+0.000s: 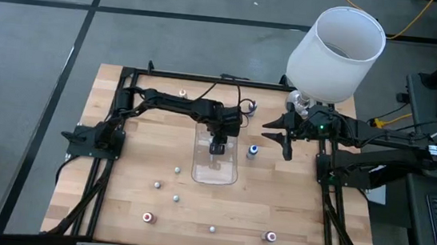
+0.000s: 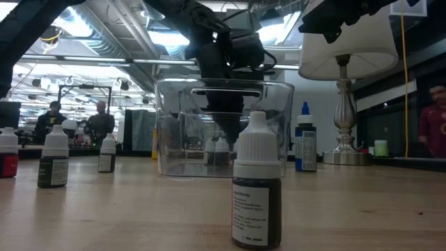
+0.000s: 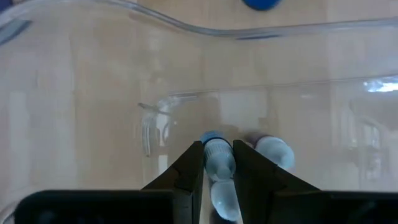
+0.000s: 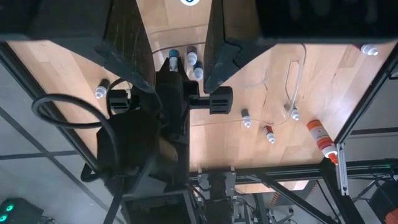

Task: Pick & Place food coloring
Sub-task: Put the small blue food coloring into the transparent bin

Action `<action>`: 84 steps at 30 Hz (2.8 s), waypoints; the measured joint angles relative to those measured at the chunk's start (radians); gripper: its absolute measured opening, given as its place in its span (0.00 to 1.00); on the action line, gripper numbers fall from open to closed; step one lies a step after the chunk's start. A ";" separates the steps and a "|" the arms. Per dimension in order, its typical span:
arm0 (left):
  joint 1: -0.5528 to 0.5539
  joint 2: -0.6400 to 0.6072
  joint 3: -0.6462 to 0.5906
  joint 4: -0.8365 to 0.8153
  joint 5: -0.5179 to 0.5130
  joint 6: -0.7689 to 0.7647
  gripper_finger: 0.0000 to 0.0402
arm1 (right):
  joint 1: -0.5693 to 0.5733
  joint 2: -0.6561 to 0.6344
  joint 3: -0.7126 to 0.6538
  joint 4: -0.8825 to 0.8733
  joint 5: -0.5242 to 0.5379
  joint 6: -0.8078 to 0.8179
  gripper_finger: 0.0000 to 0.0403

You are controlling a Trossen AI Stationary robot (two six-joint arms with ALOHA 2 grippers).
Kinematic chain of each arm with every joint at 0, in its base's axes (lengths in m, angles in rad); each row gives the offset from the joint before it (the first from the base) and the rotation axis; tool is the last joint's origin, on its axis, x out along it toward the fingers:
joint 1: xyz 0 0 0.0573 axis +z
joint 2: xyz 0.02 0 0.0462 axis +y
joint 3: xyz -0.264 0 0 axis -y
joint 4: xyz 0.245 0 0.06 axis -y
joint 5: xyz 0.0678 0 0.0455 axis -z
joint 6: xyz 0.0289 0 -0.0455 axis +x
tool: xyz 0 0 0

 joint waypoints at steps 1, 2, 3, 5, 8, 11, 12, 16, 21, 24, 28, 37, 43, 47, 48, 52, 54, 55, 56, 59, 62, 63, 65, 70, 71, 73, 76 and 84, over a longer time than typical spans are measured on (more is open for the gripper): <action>-0.001 0.000 0.000 0.005 0.000 -0.001 0.16 | 0.000 0.000 0.000 -0.001 0.000 0.000 0.34; -0.002 0.000 0.000 0.008 -0.003 -0.001 0.17 | 0.000 0.000 0.000 -0.002 0.000 0.000 0.34; -0.003 0.000 0.000 0.008 -0.005 -0.001 0.18 | 0.000 0.000 0.000 -0.001 0.000 0.000 0.34; -0.003 0.000 0.000 0.008 -0.004 0.001 0.21 | 0.000 0.000 0.000 -0.002 0.000 0.000 0.34; -0.003 0.000 0.000 0.004 -0.003 0.003 0.25 | 0.000 0.000 0.000 -0.001 0.000 0.000 0.34; -0.005 0.000 0.000 0.003 -0.004 0.004 0.28 | 0.000 0.000 0.000 -0.001 0.000 0.000 0.34; -0.005 0.000 0.000 0.003 -0.004 0.004 0.29 | 0.000 0.000 0.000 -0.001 0.000 0.000 0.34; -0.005 0.000 0.000 0.002 -0.008 0.004 0.32 | 0.000 0.000 0.000 -0.001 0.000 0.000 0.34; -0.005 -0.004 0.027 -0.050 -0.012 0.005 0.34 | 0.000 0.000 0.000 -0.002 0.000 0.000 0.34; -0.004 -0.007 0.101 -0.119 -0.013 0.006 0.34 | 0.000 0.000 0.000 -0.002 0.000 0.000 0.34; -0.003 -0.008 0.205 -0.222 -0.010 0.033 0.33 | 0.000 0.000 0.000 -0.002 0.000 -0.014 0.34; -0.023 -0.127 0.285 -0.615 0.017 0.081 0.30 | 0.000 0.000 0.000 -0.025 0.000 -0.024 0.34; -0.051 -0.330 0.022 -0.625 0.154 0.029 0.28 | 0.000 0.000 0.000 -0.026 0.000 -0.022 0.34; -0.071 -0.519 -0.248 -0.513 0.181 -0.032 0.27 | 0.000 0.000 0.000 -0.020 0.000 -0.022 0.34; -0.075 -0.570 -0.313 -0.467 0.176 -0.063 0.27 | 0.000 0.000 0.000 -0.020 0.000 -0.022 0.34; -0.105 -0.745 -0.535 -0.260 0.172 -0.216 0.28 | 0.000 0.000 0.000 -0.020 0.000 -0.022 0.34; -0.127 -0.811 -0.618 -0.182 0.170 -0.299 0.28 | 0.000 0.000 0.000 -0.020 0.000 -0.022 0.34; -0.139 -0.840 -0.655 -0.148 0.163 -0.337 0.28 | 0.000 0.000 0.000 -0.020 0.000 -0.022 0.34; -0.153 -0.865 -0.688 -0.114 0.151 -0.366 0.28 | 0.000 0.000 0.000 -0.021 0.000 -0.022 0.34; -0.196 -0.928 -0.782 -0.002 0.140 -0.408 0.28 | 0.000 0.000 0.000 -0.020 0.000 -0.022 0.34; -0.222 -0.969 -0.848 0.077 0.165 -0.447 0.28 | 0.000 0.000 0.000 -0.020 0.000 -0.022 0.34; -0.227 -0.975 -0.859 0.082 0.166 -0.465 0.28 | 0.000 0.000 0.000 -0.019 0.000 -0.023 0.34; -0.234 -0.978 -0.873 0.081 0.170 -0.484 0.28 | 0.000 0.000 0.000 -0.014 0.000 -0.023 0.34; -0.272 -0.973 -0.882 0.077 0.139 -0.478 0.29 | 0.000 0.000 0.000 -0.014 0.000 -0.023 0.34; -0.281 -0.972 -0.882 0.075 0.117 -0.470 0.29 | 0.000 0.000 0.000 -0.014 0.000 -0.022 0.34; -0.294 -0.972 -0.882 0.076 0.091 -0.449 0.29 | 0.000 0.000 0.000 -0.015 0.000 -0.021 0.34; -0.315 -0.972 -0.882 0.075 0.089 -0.447 0.32 | 0.000 0.000 0.000 -0.015 0.000 -0.020 0.34; -0.359 -0.951 -0.864 0.070 0.004 -0.430 0.46 | 0.000 0.000 0.000 -0.015 0.000 -0.019 0.34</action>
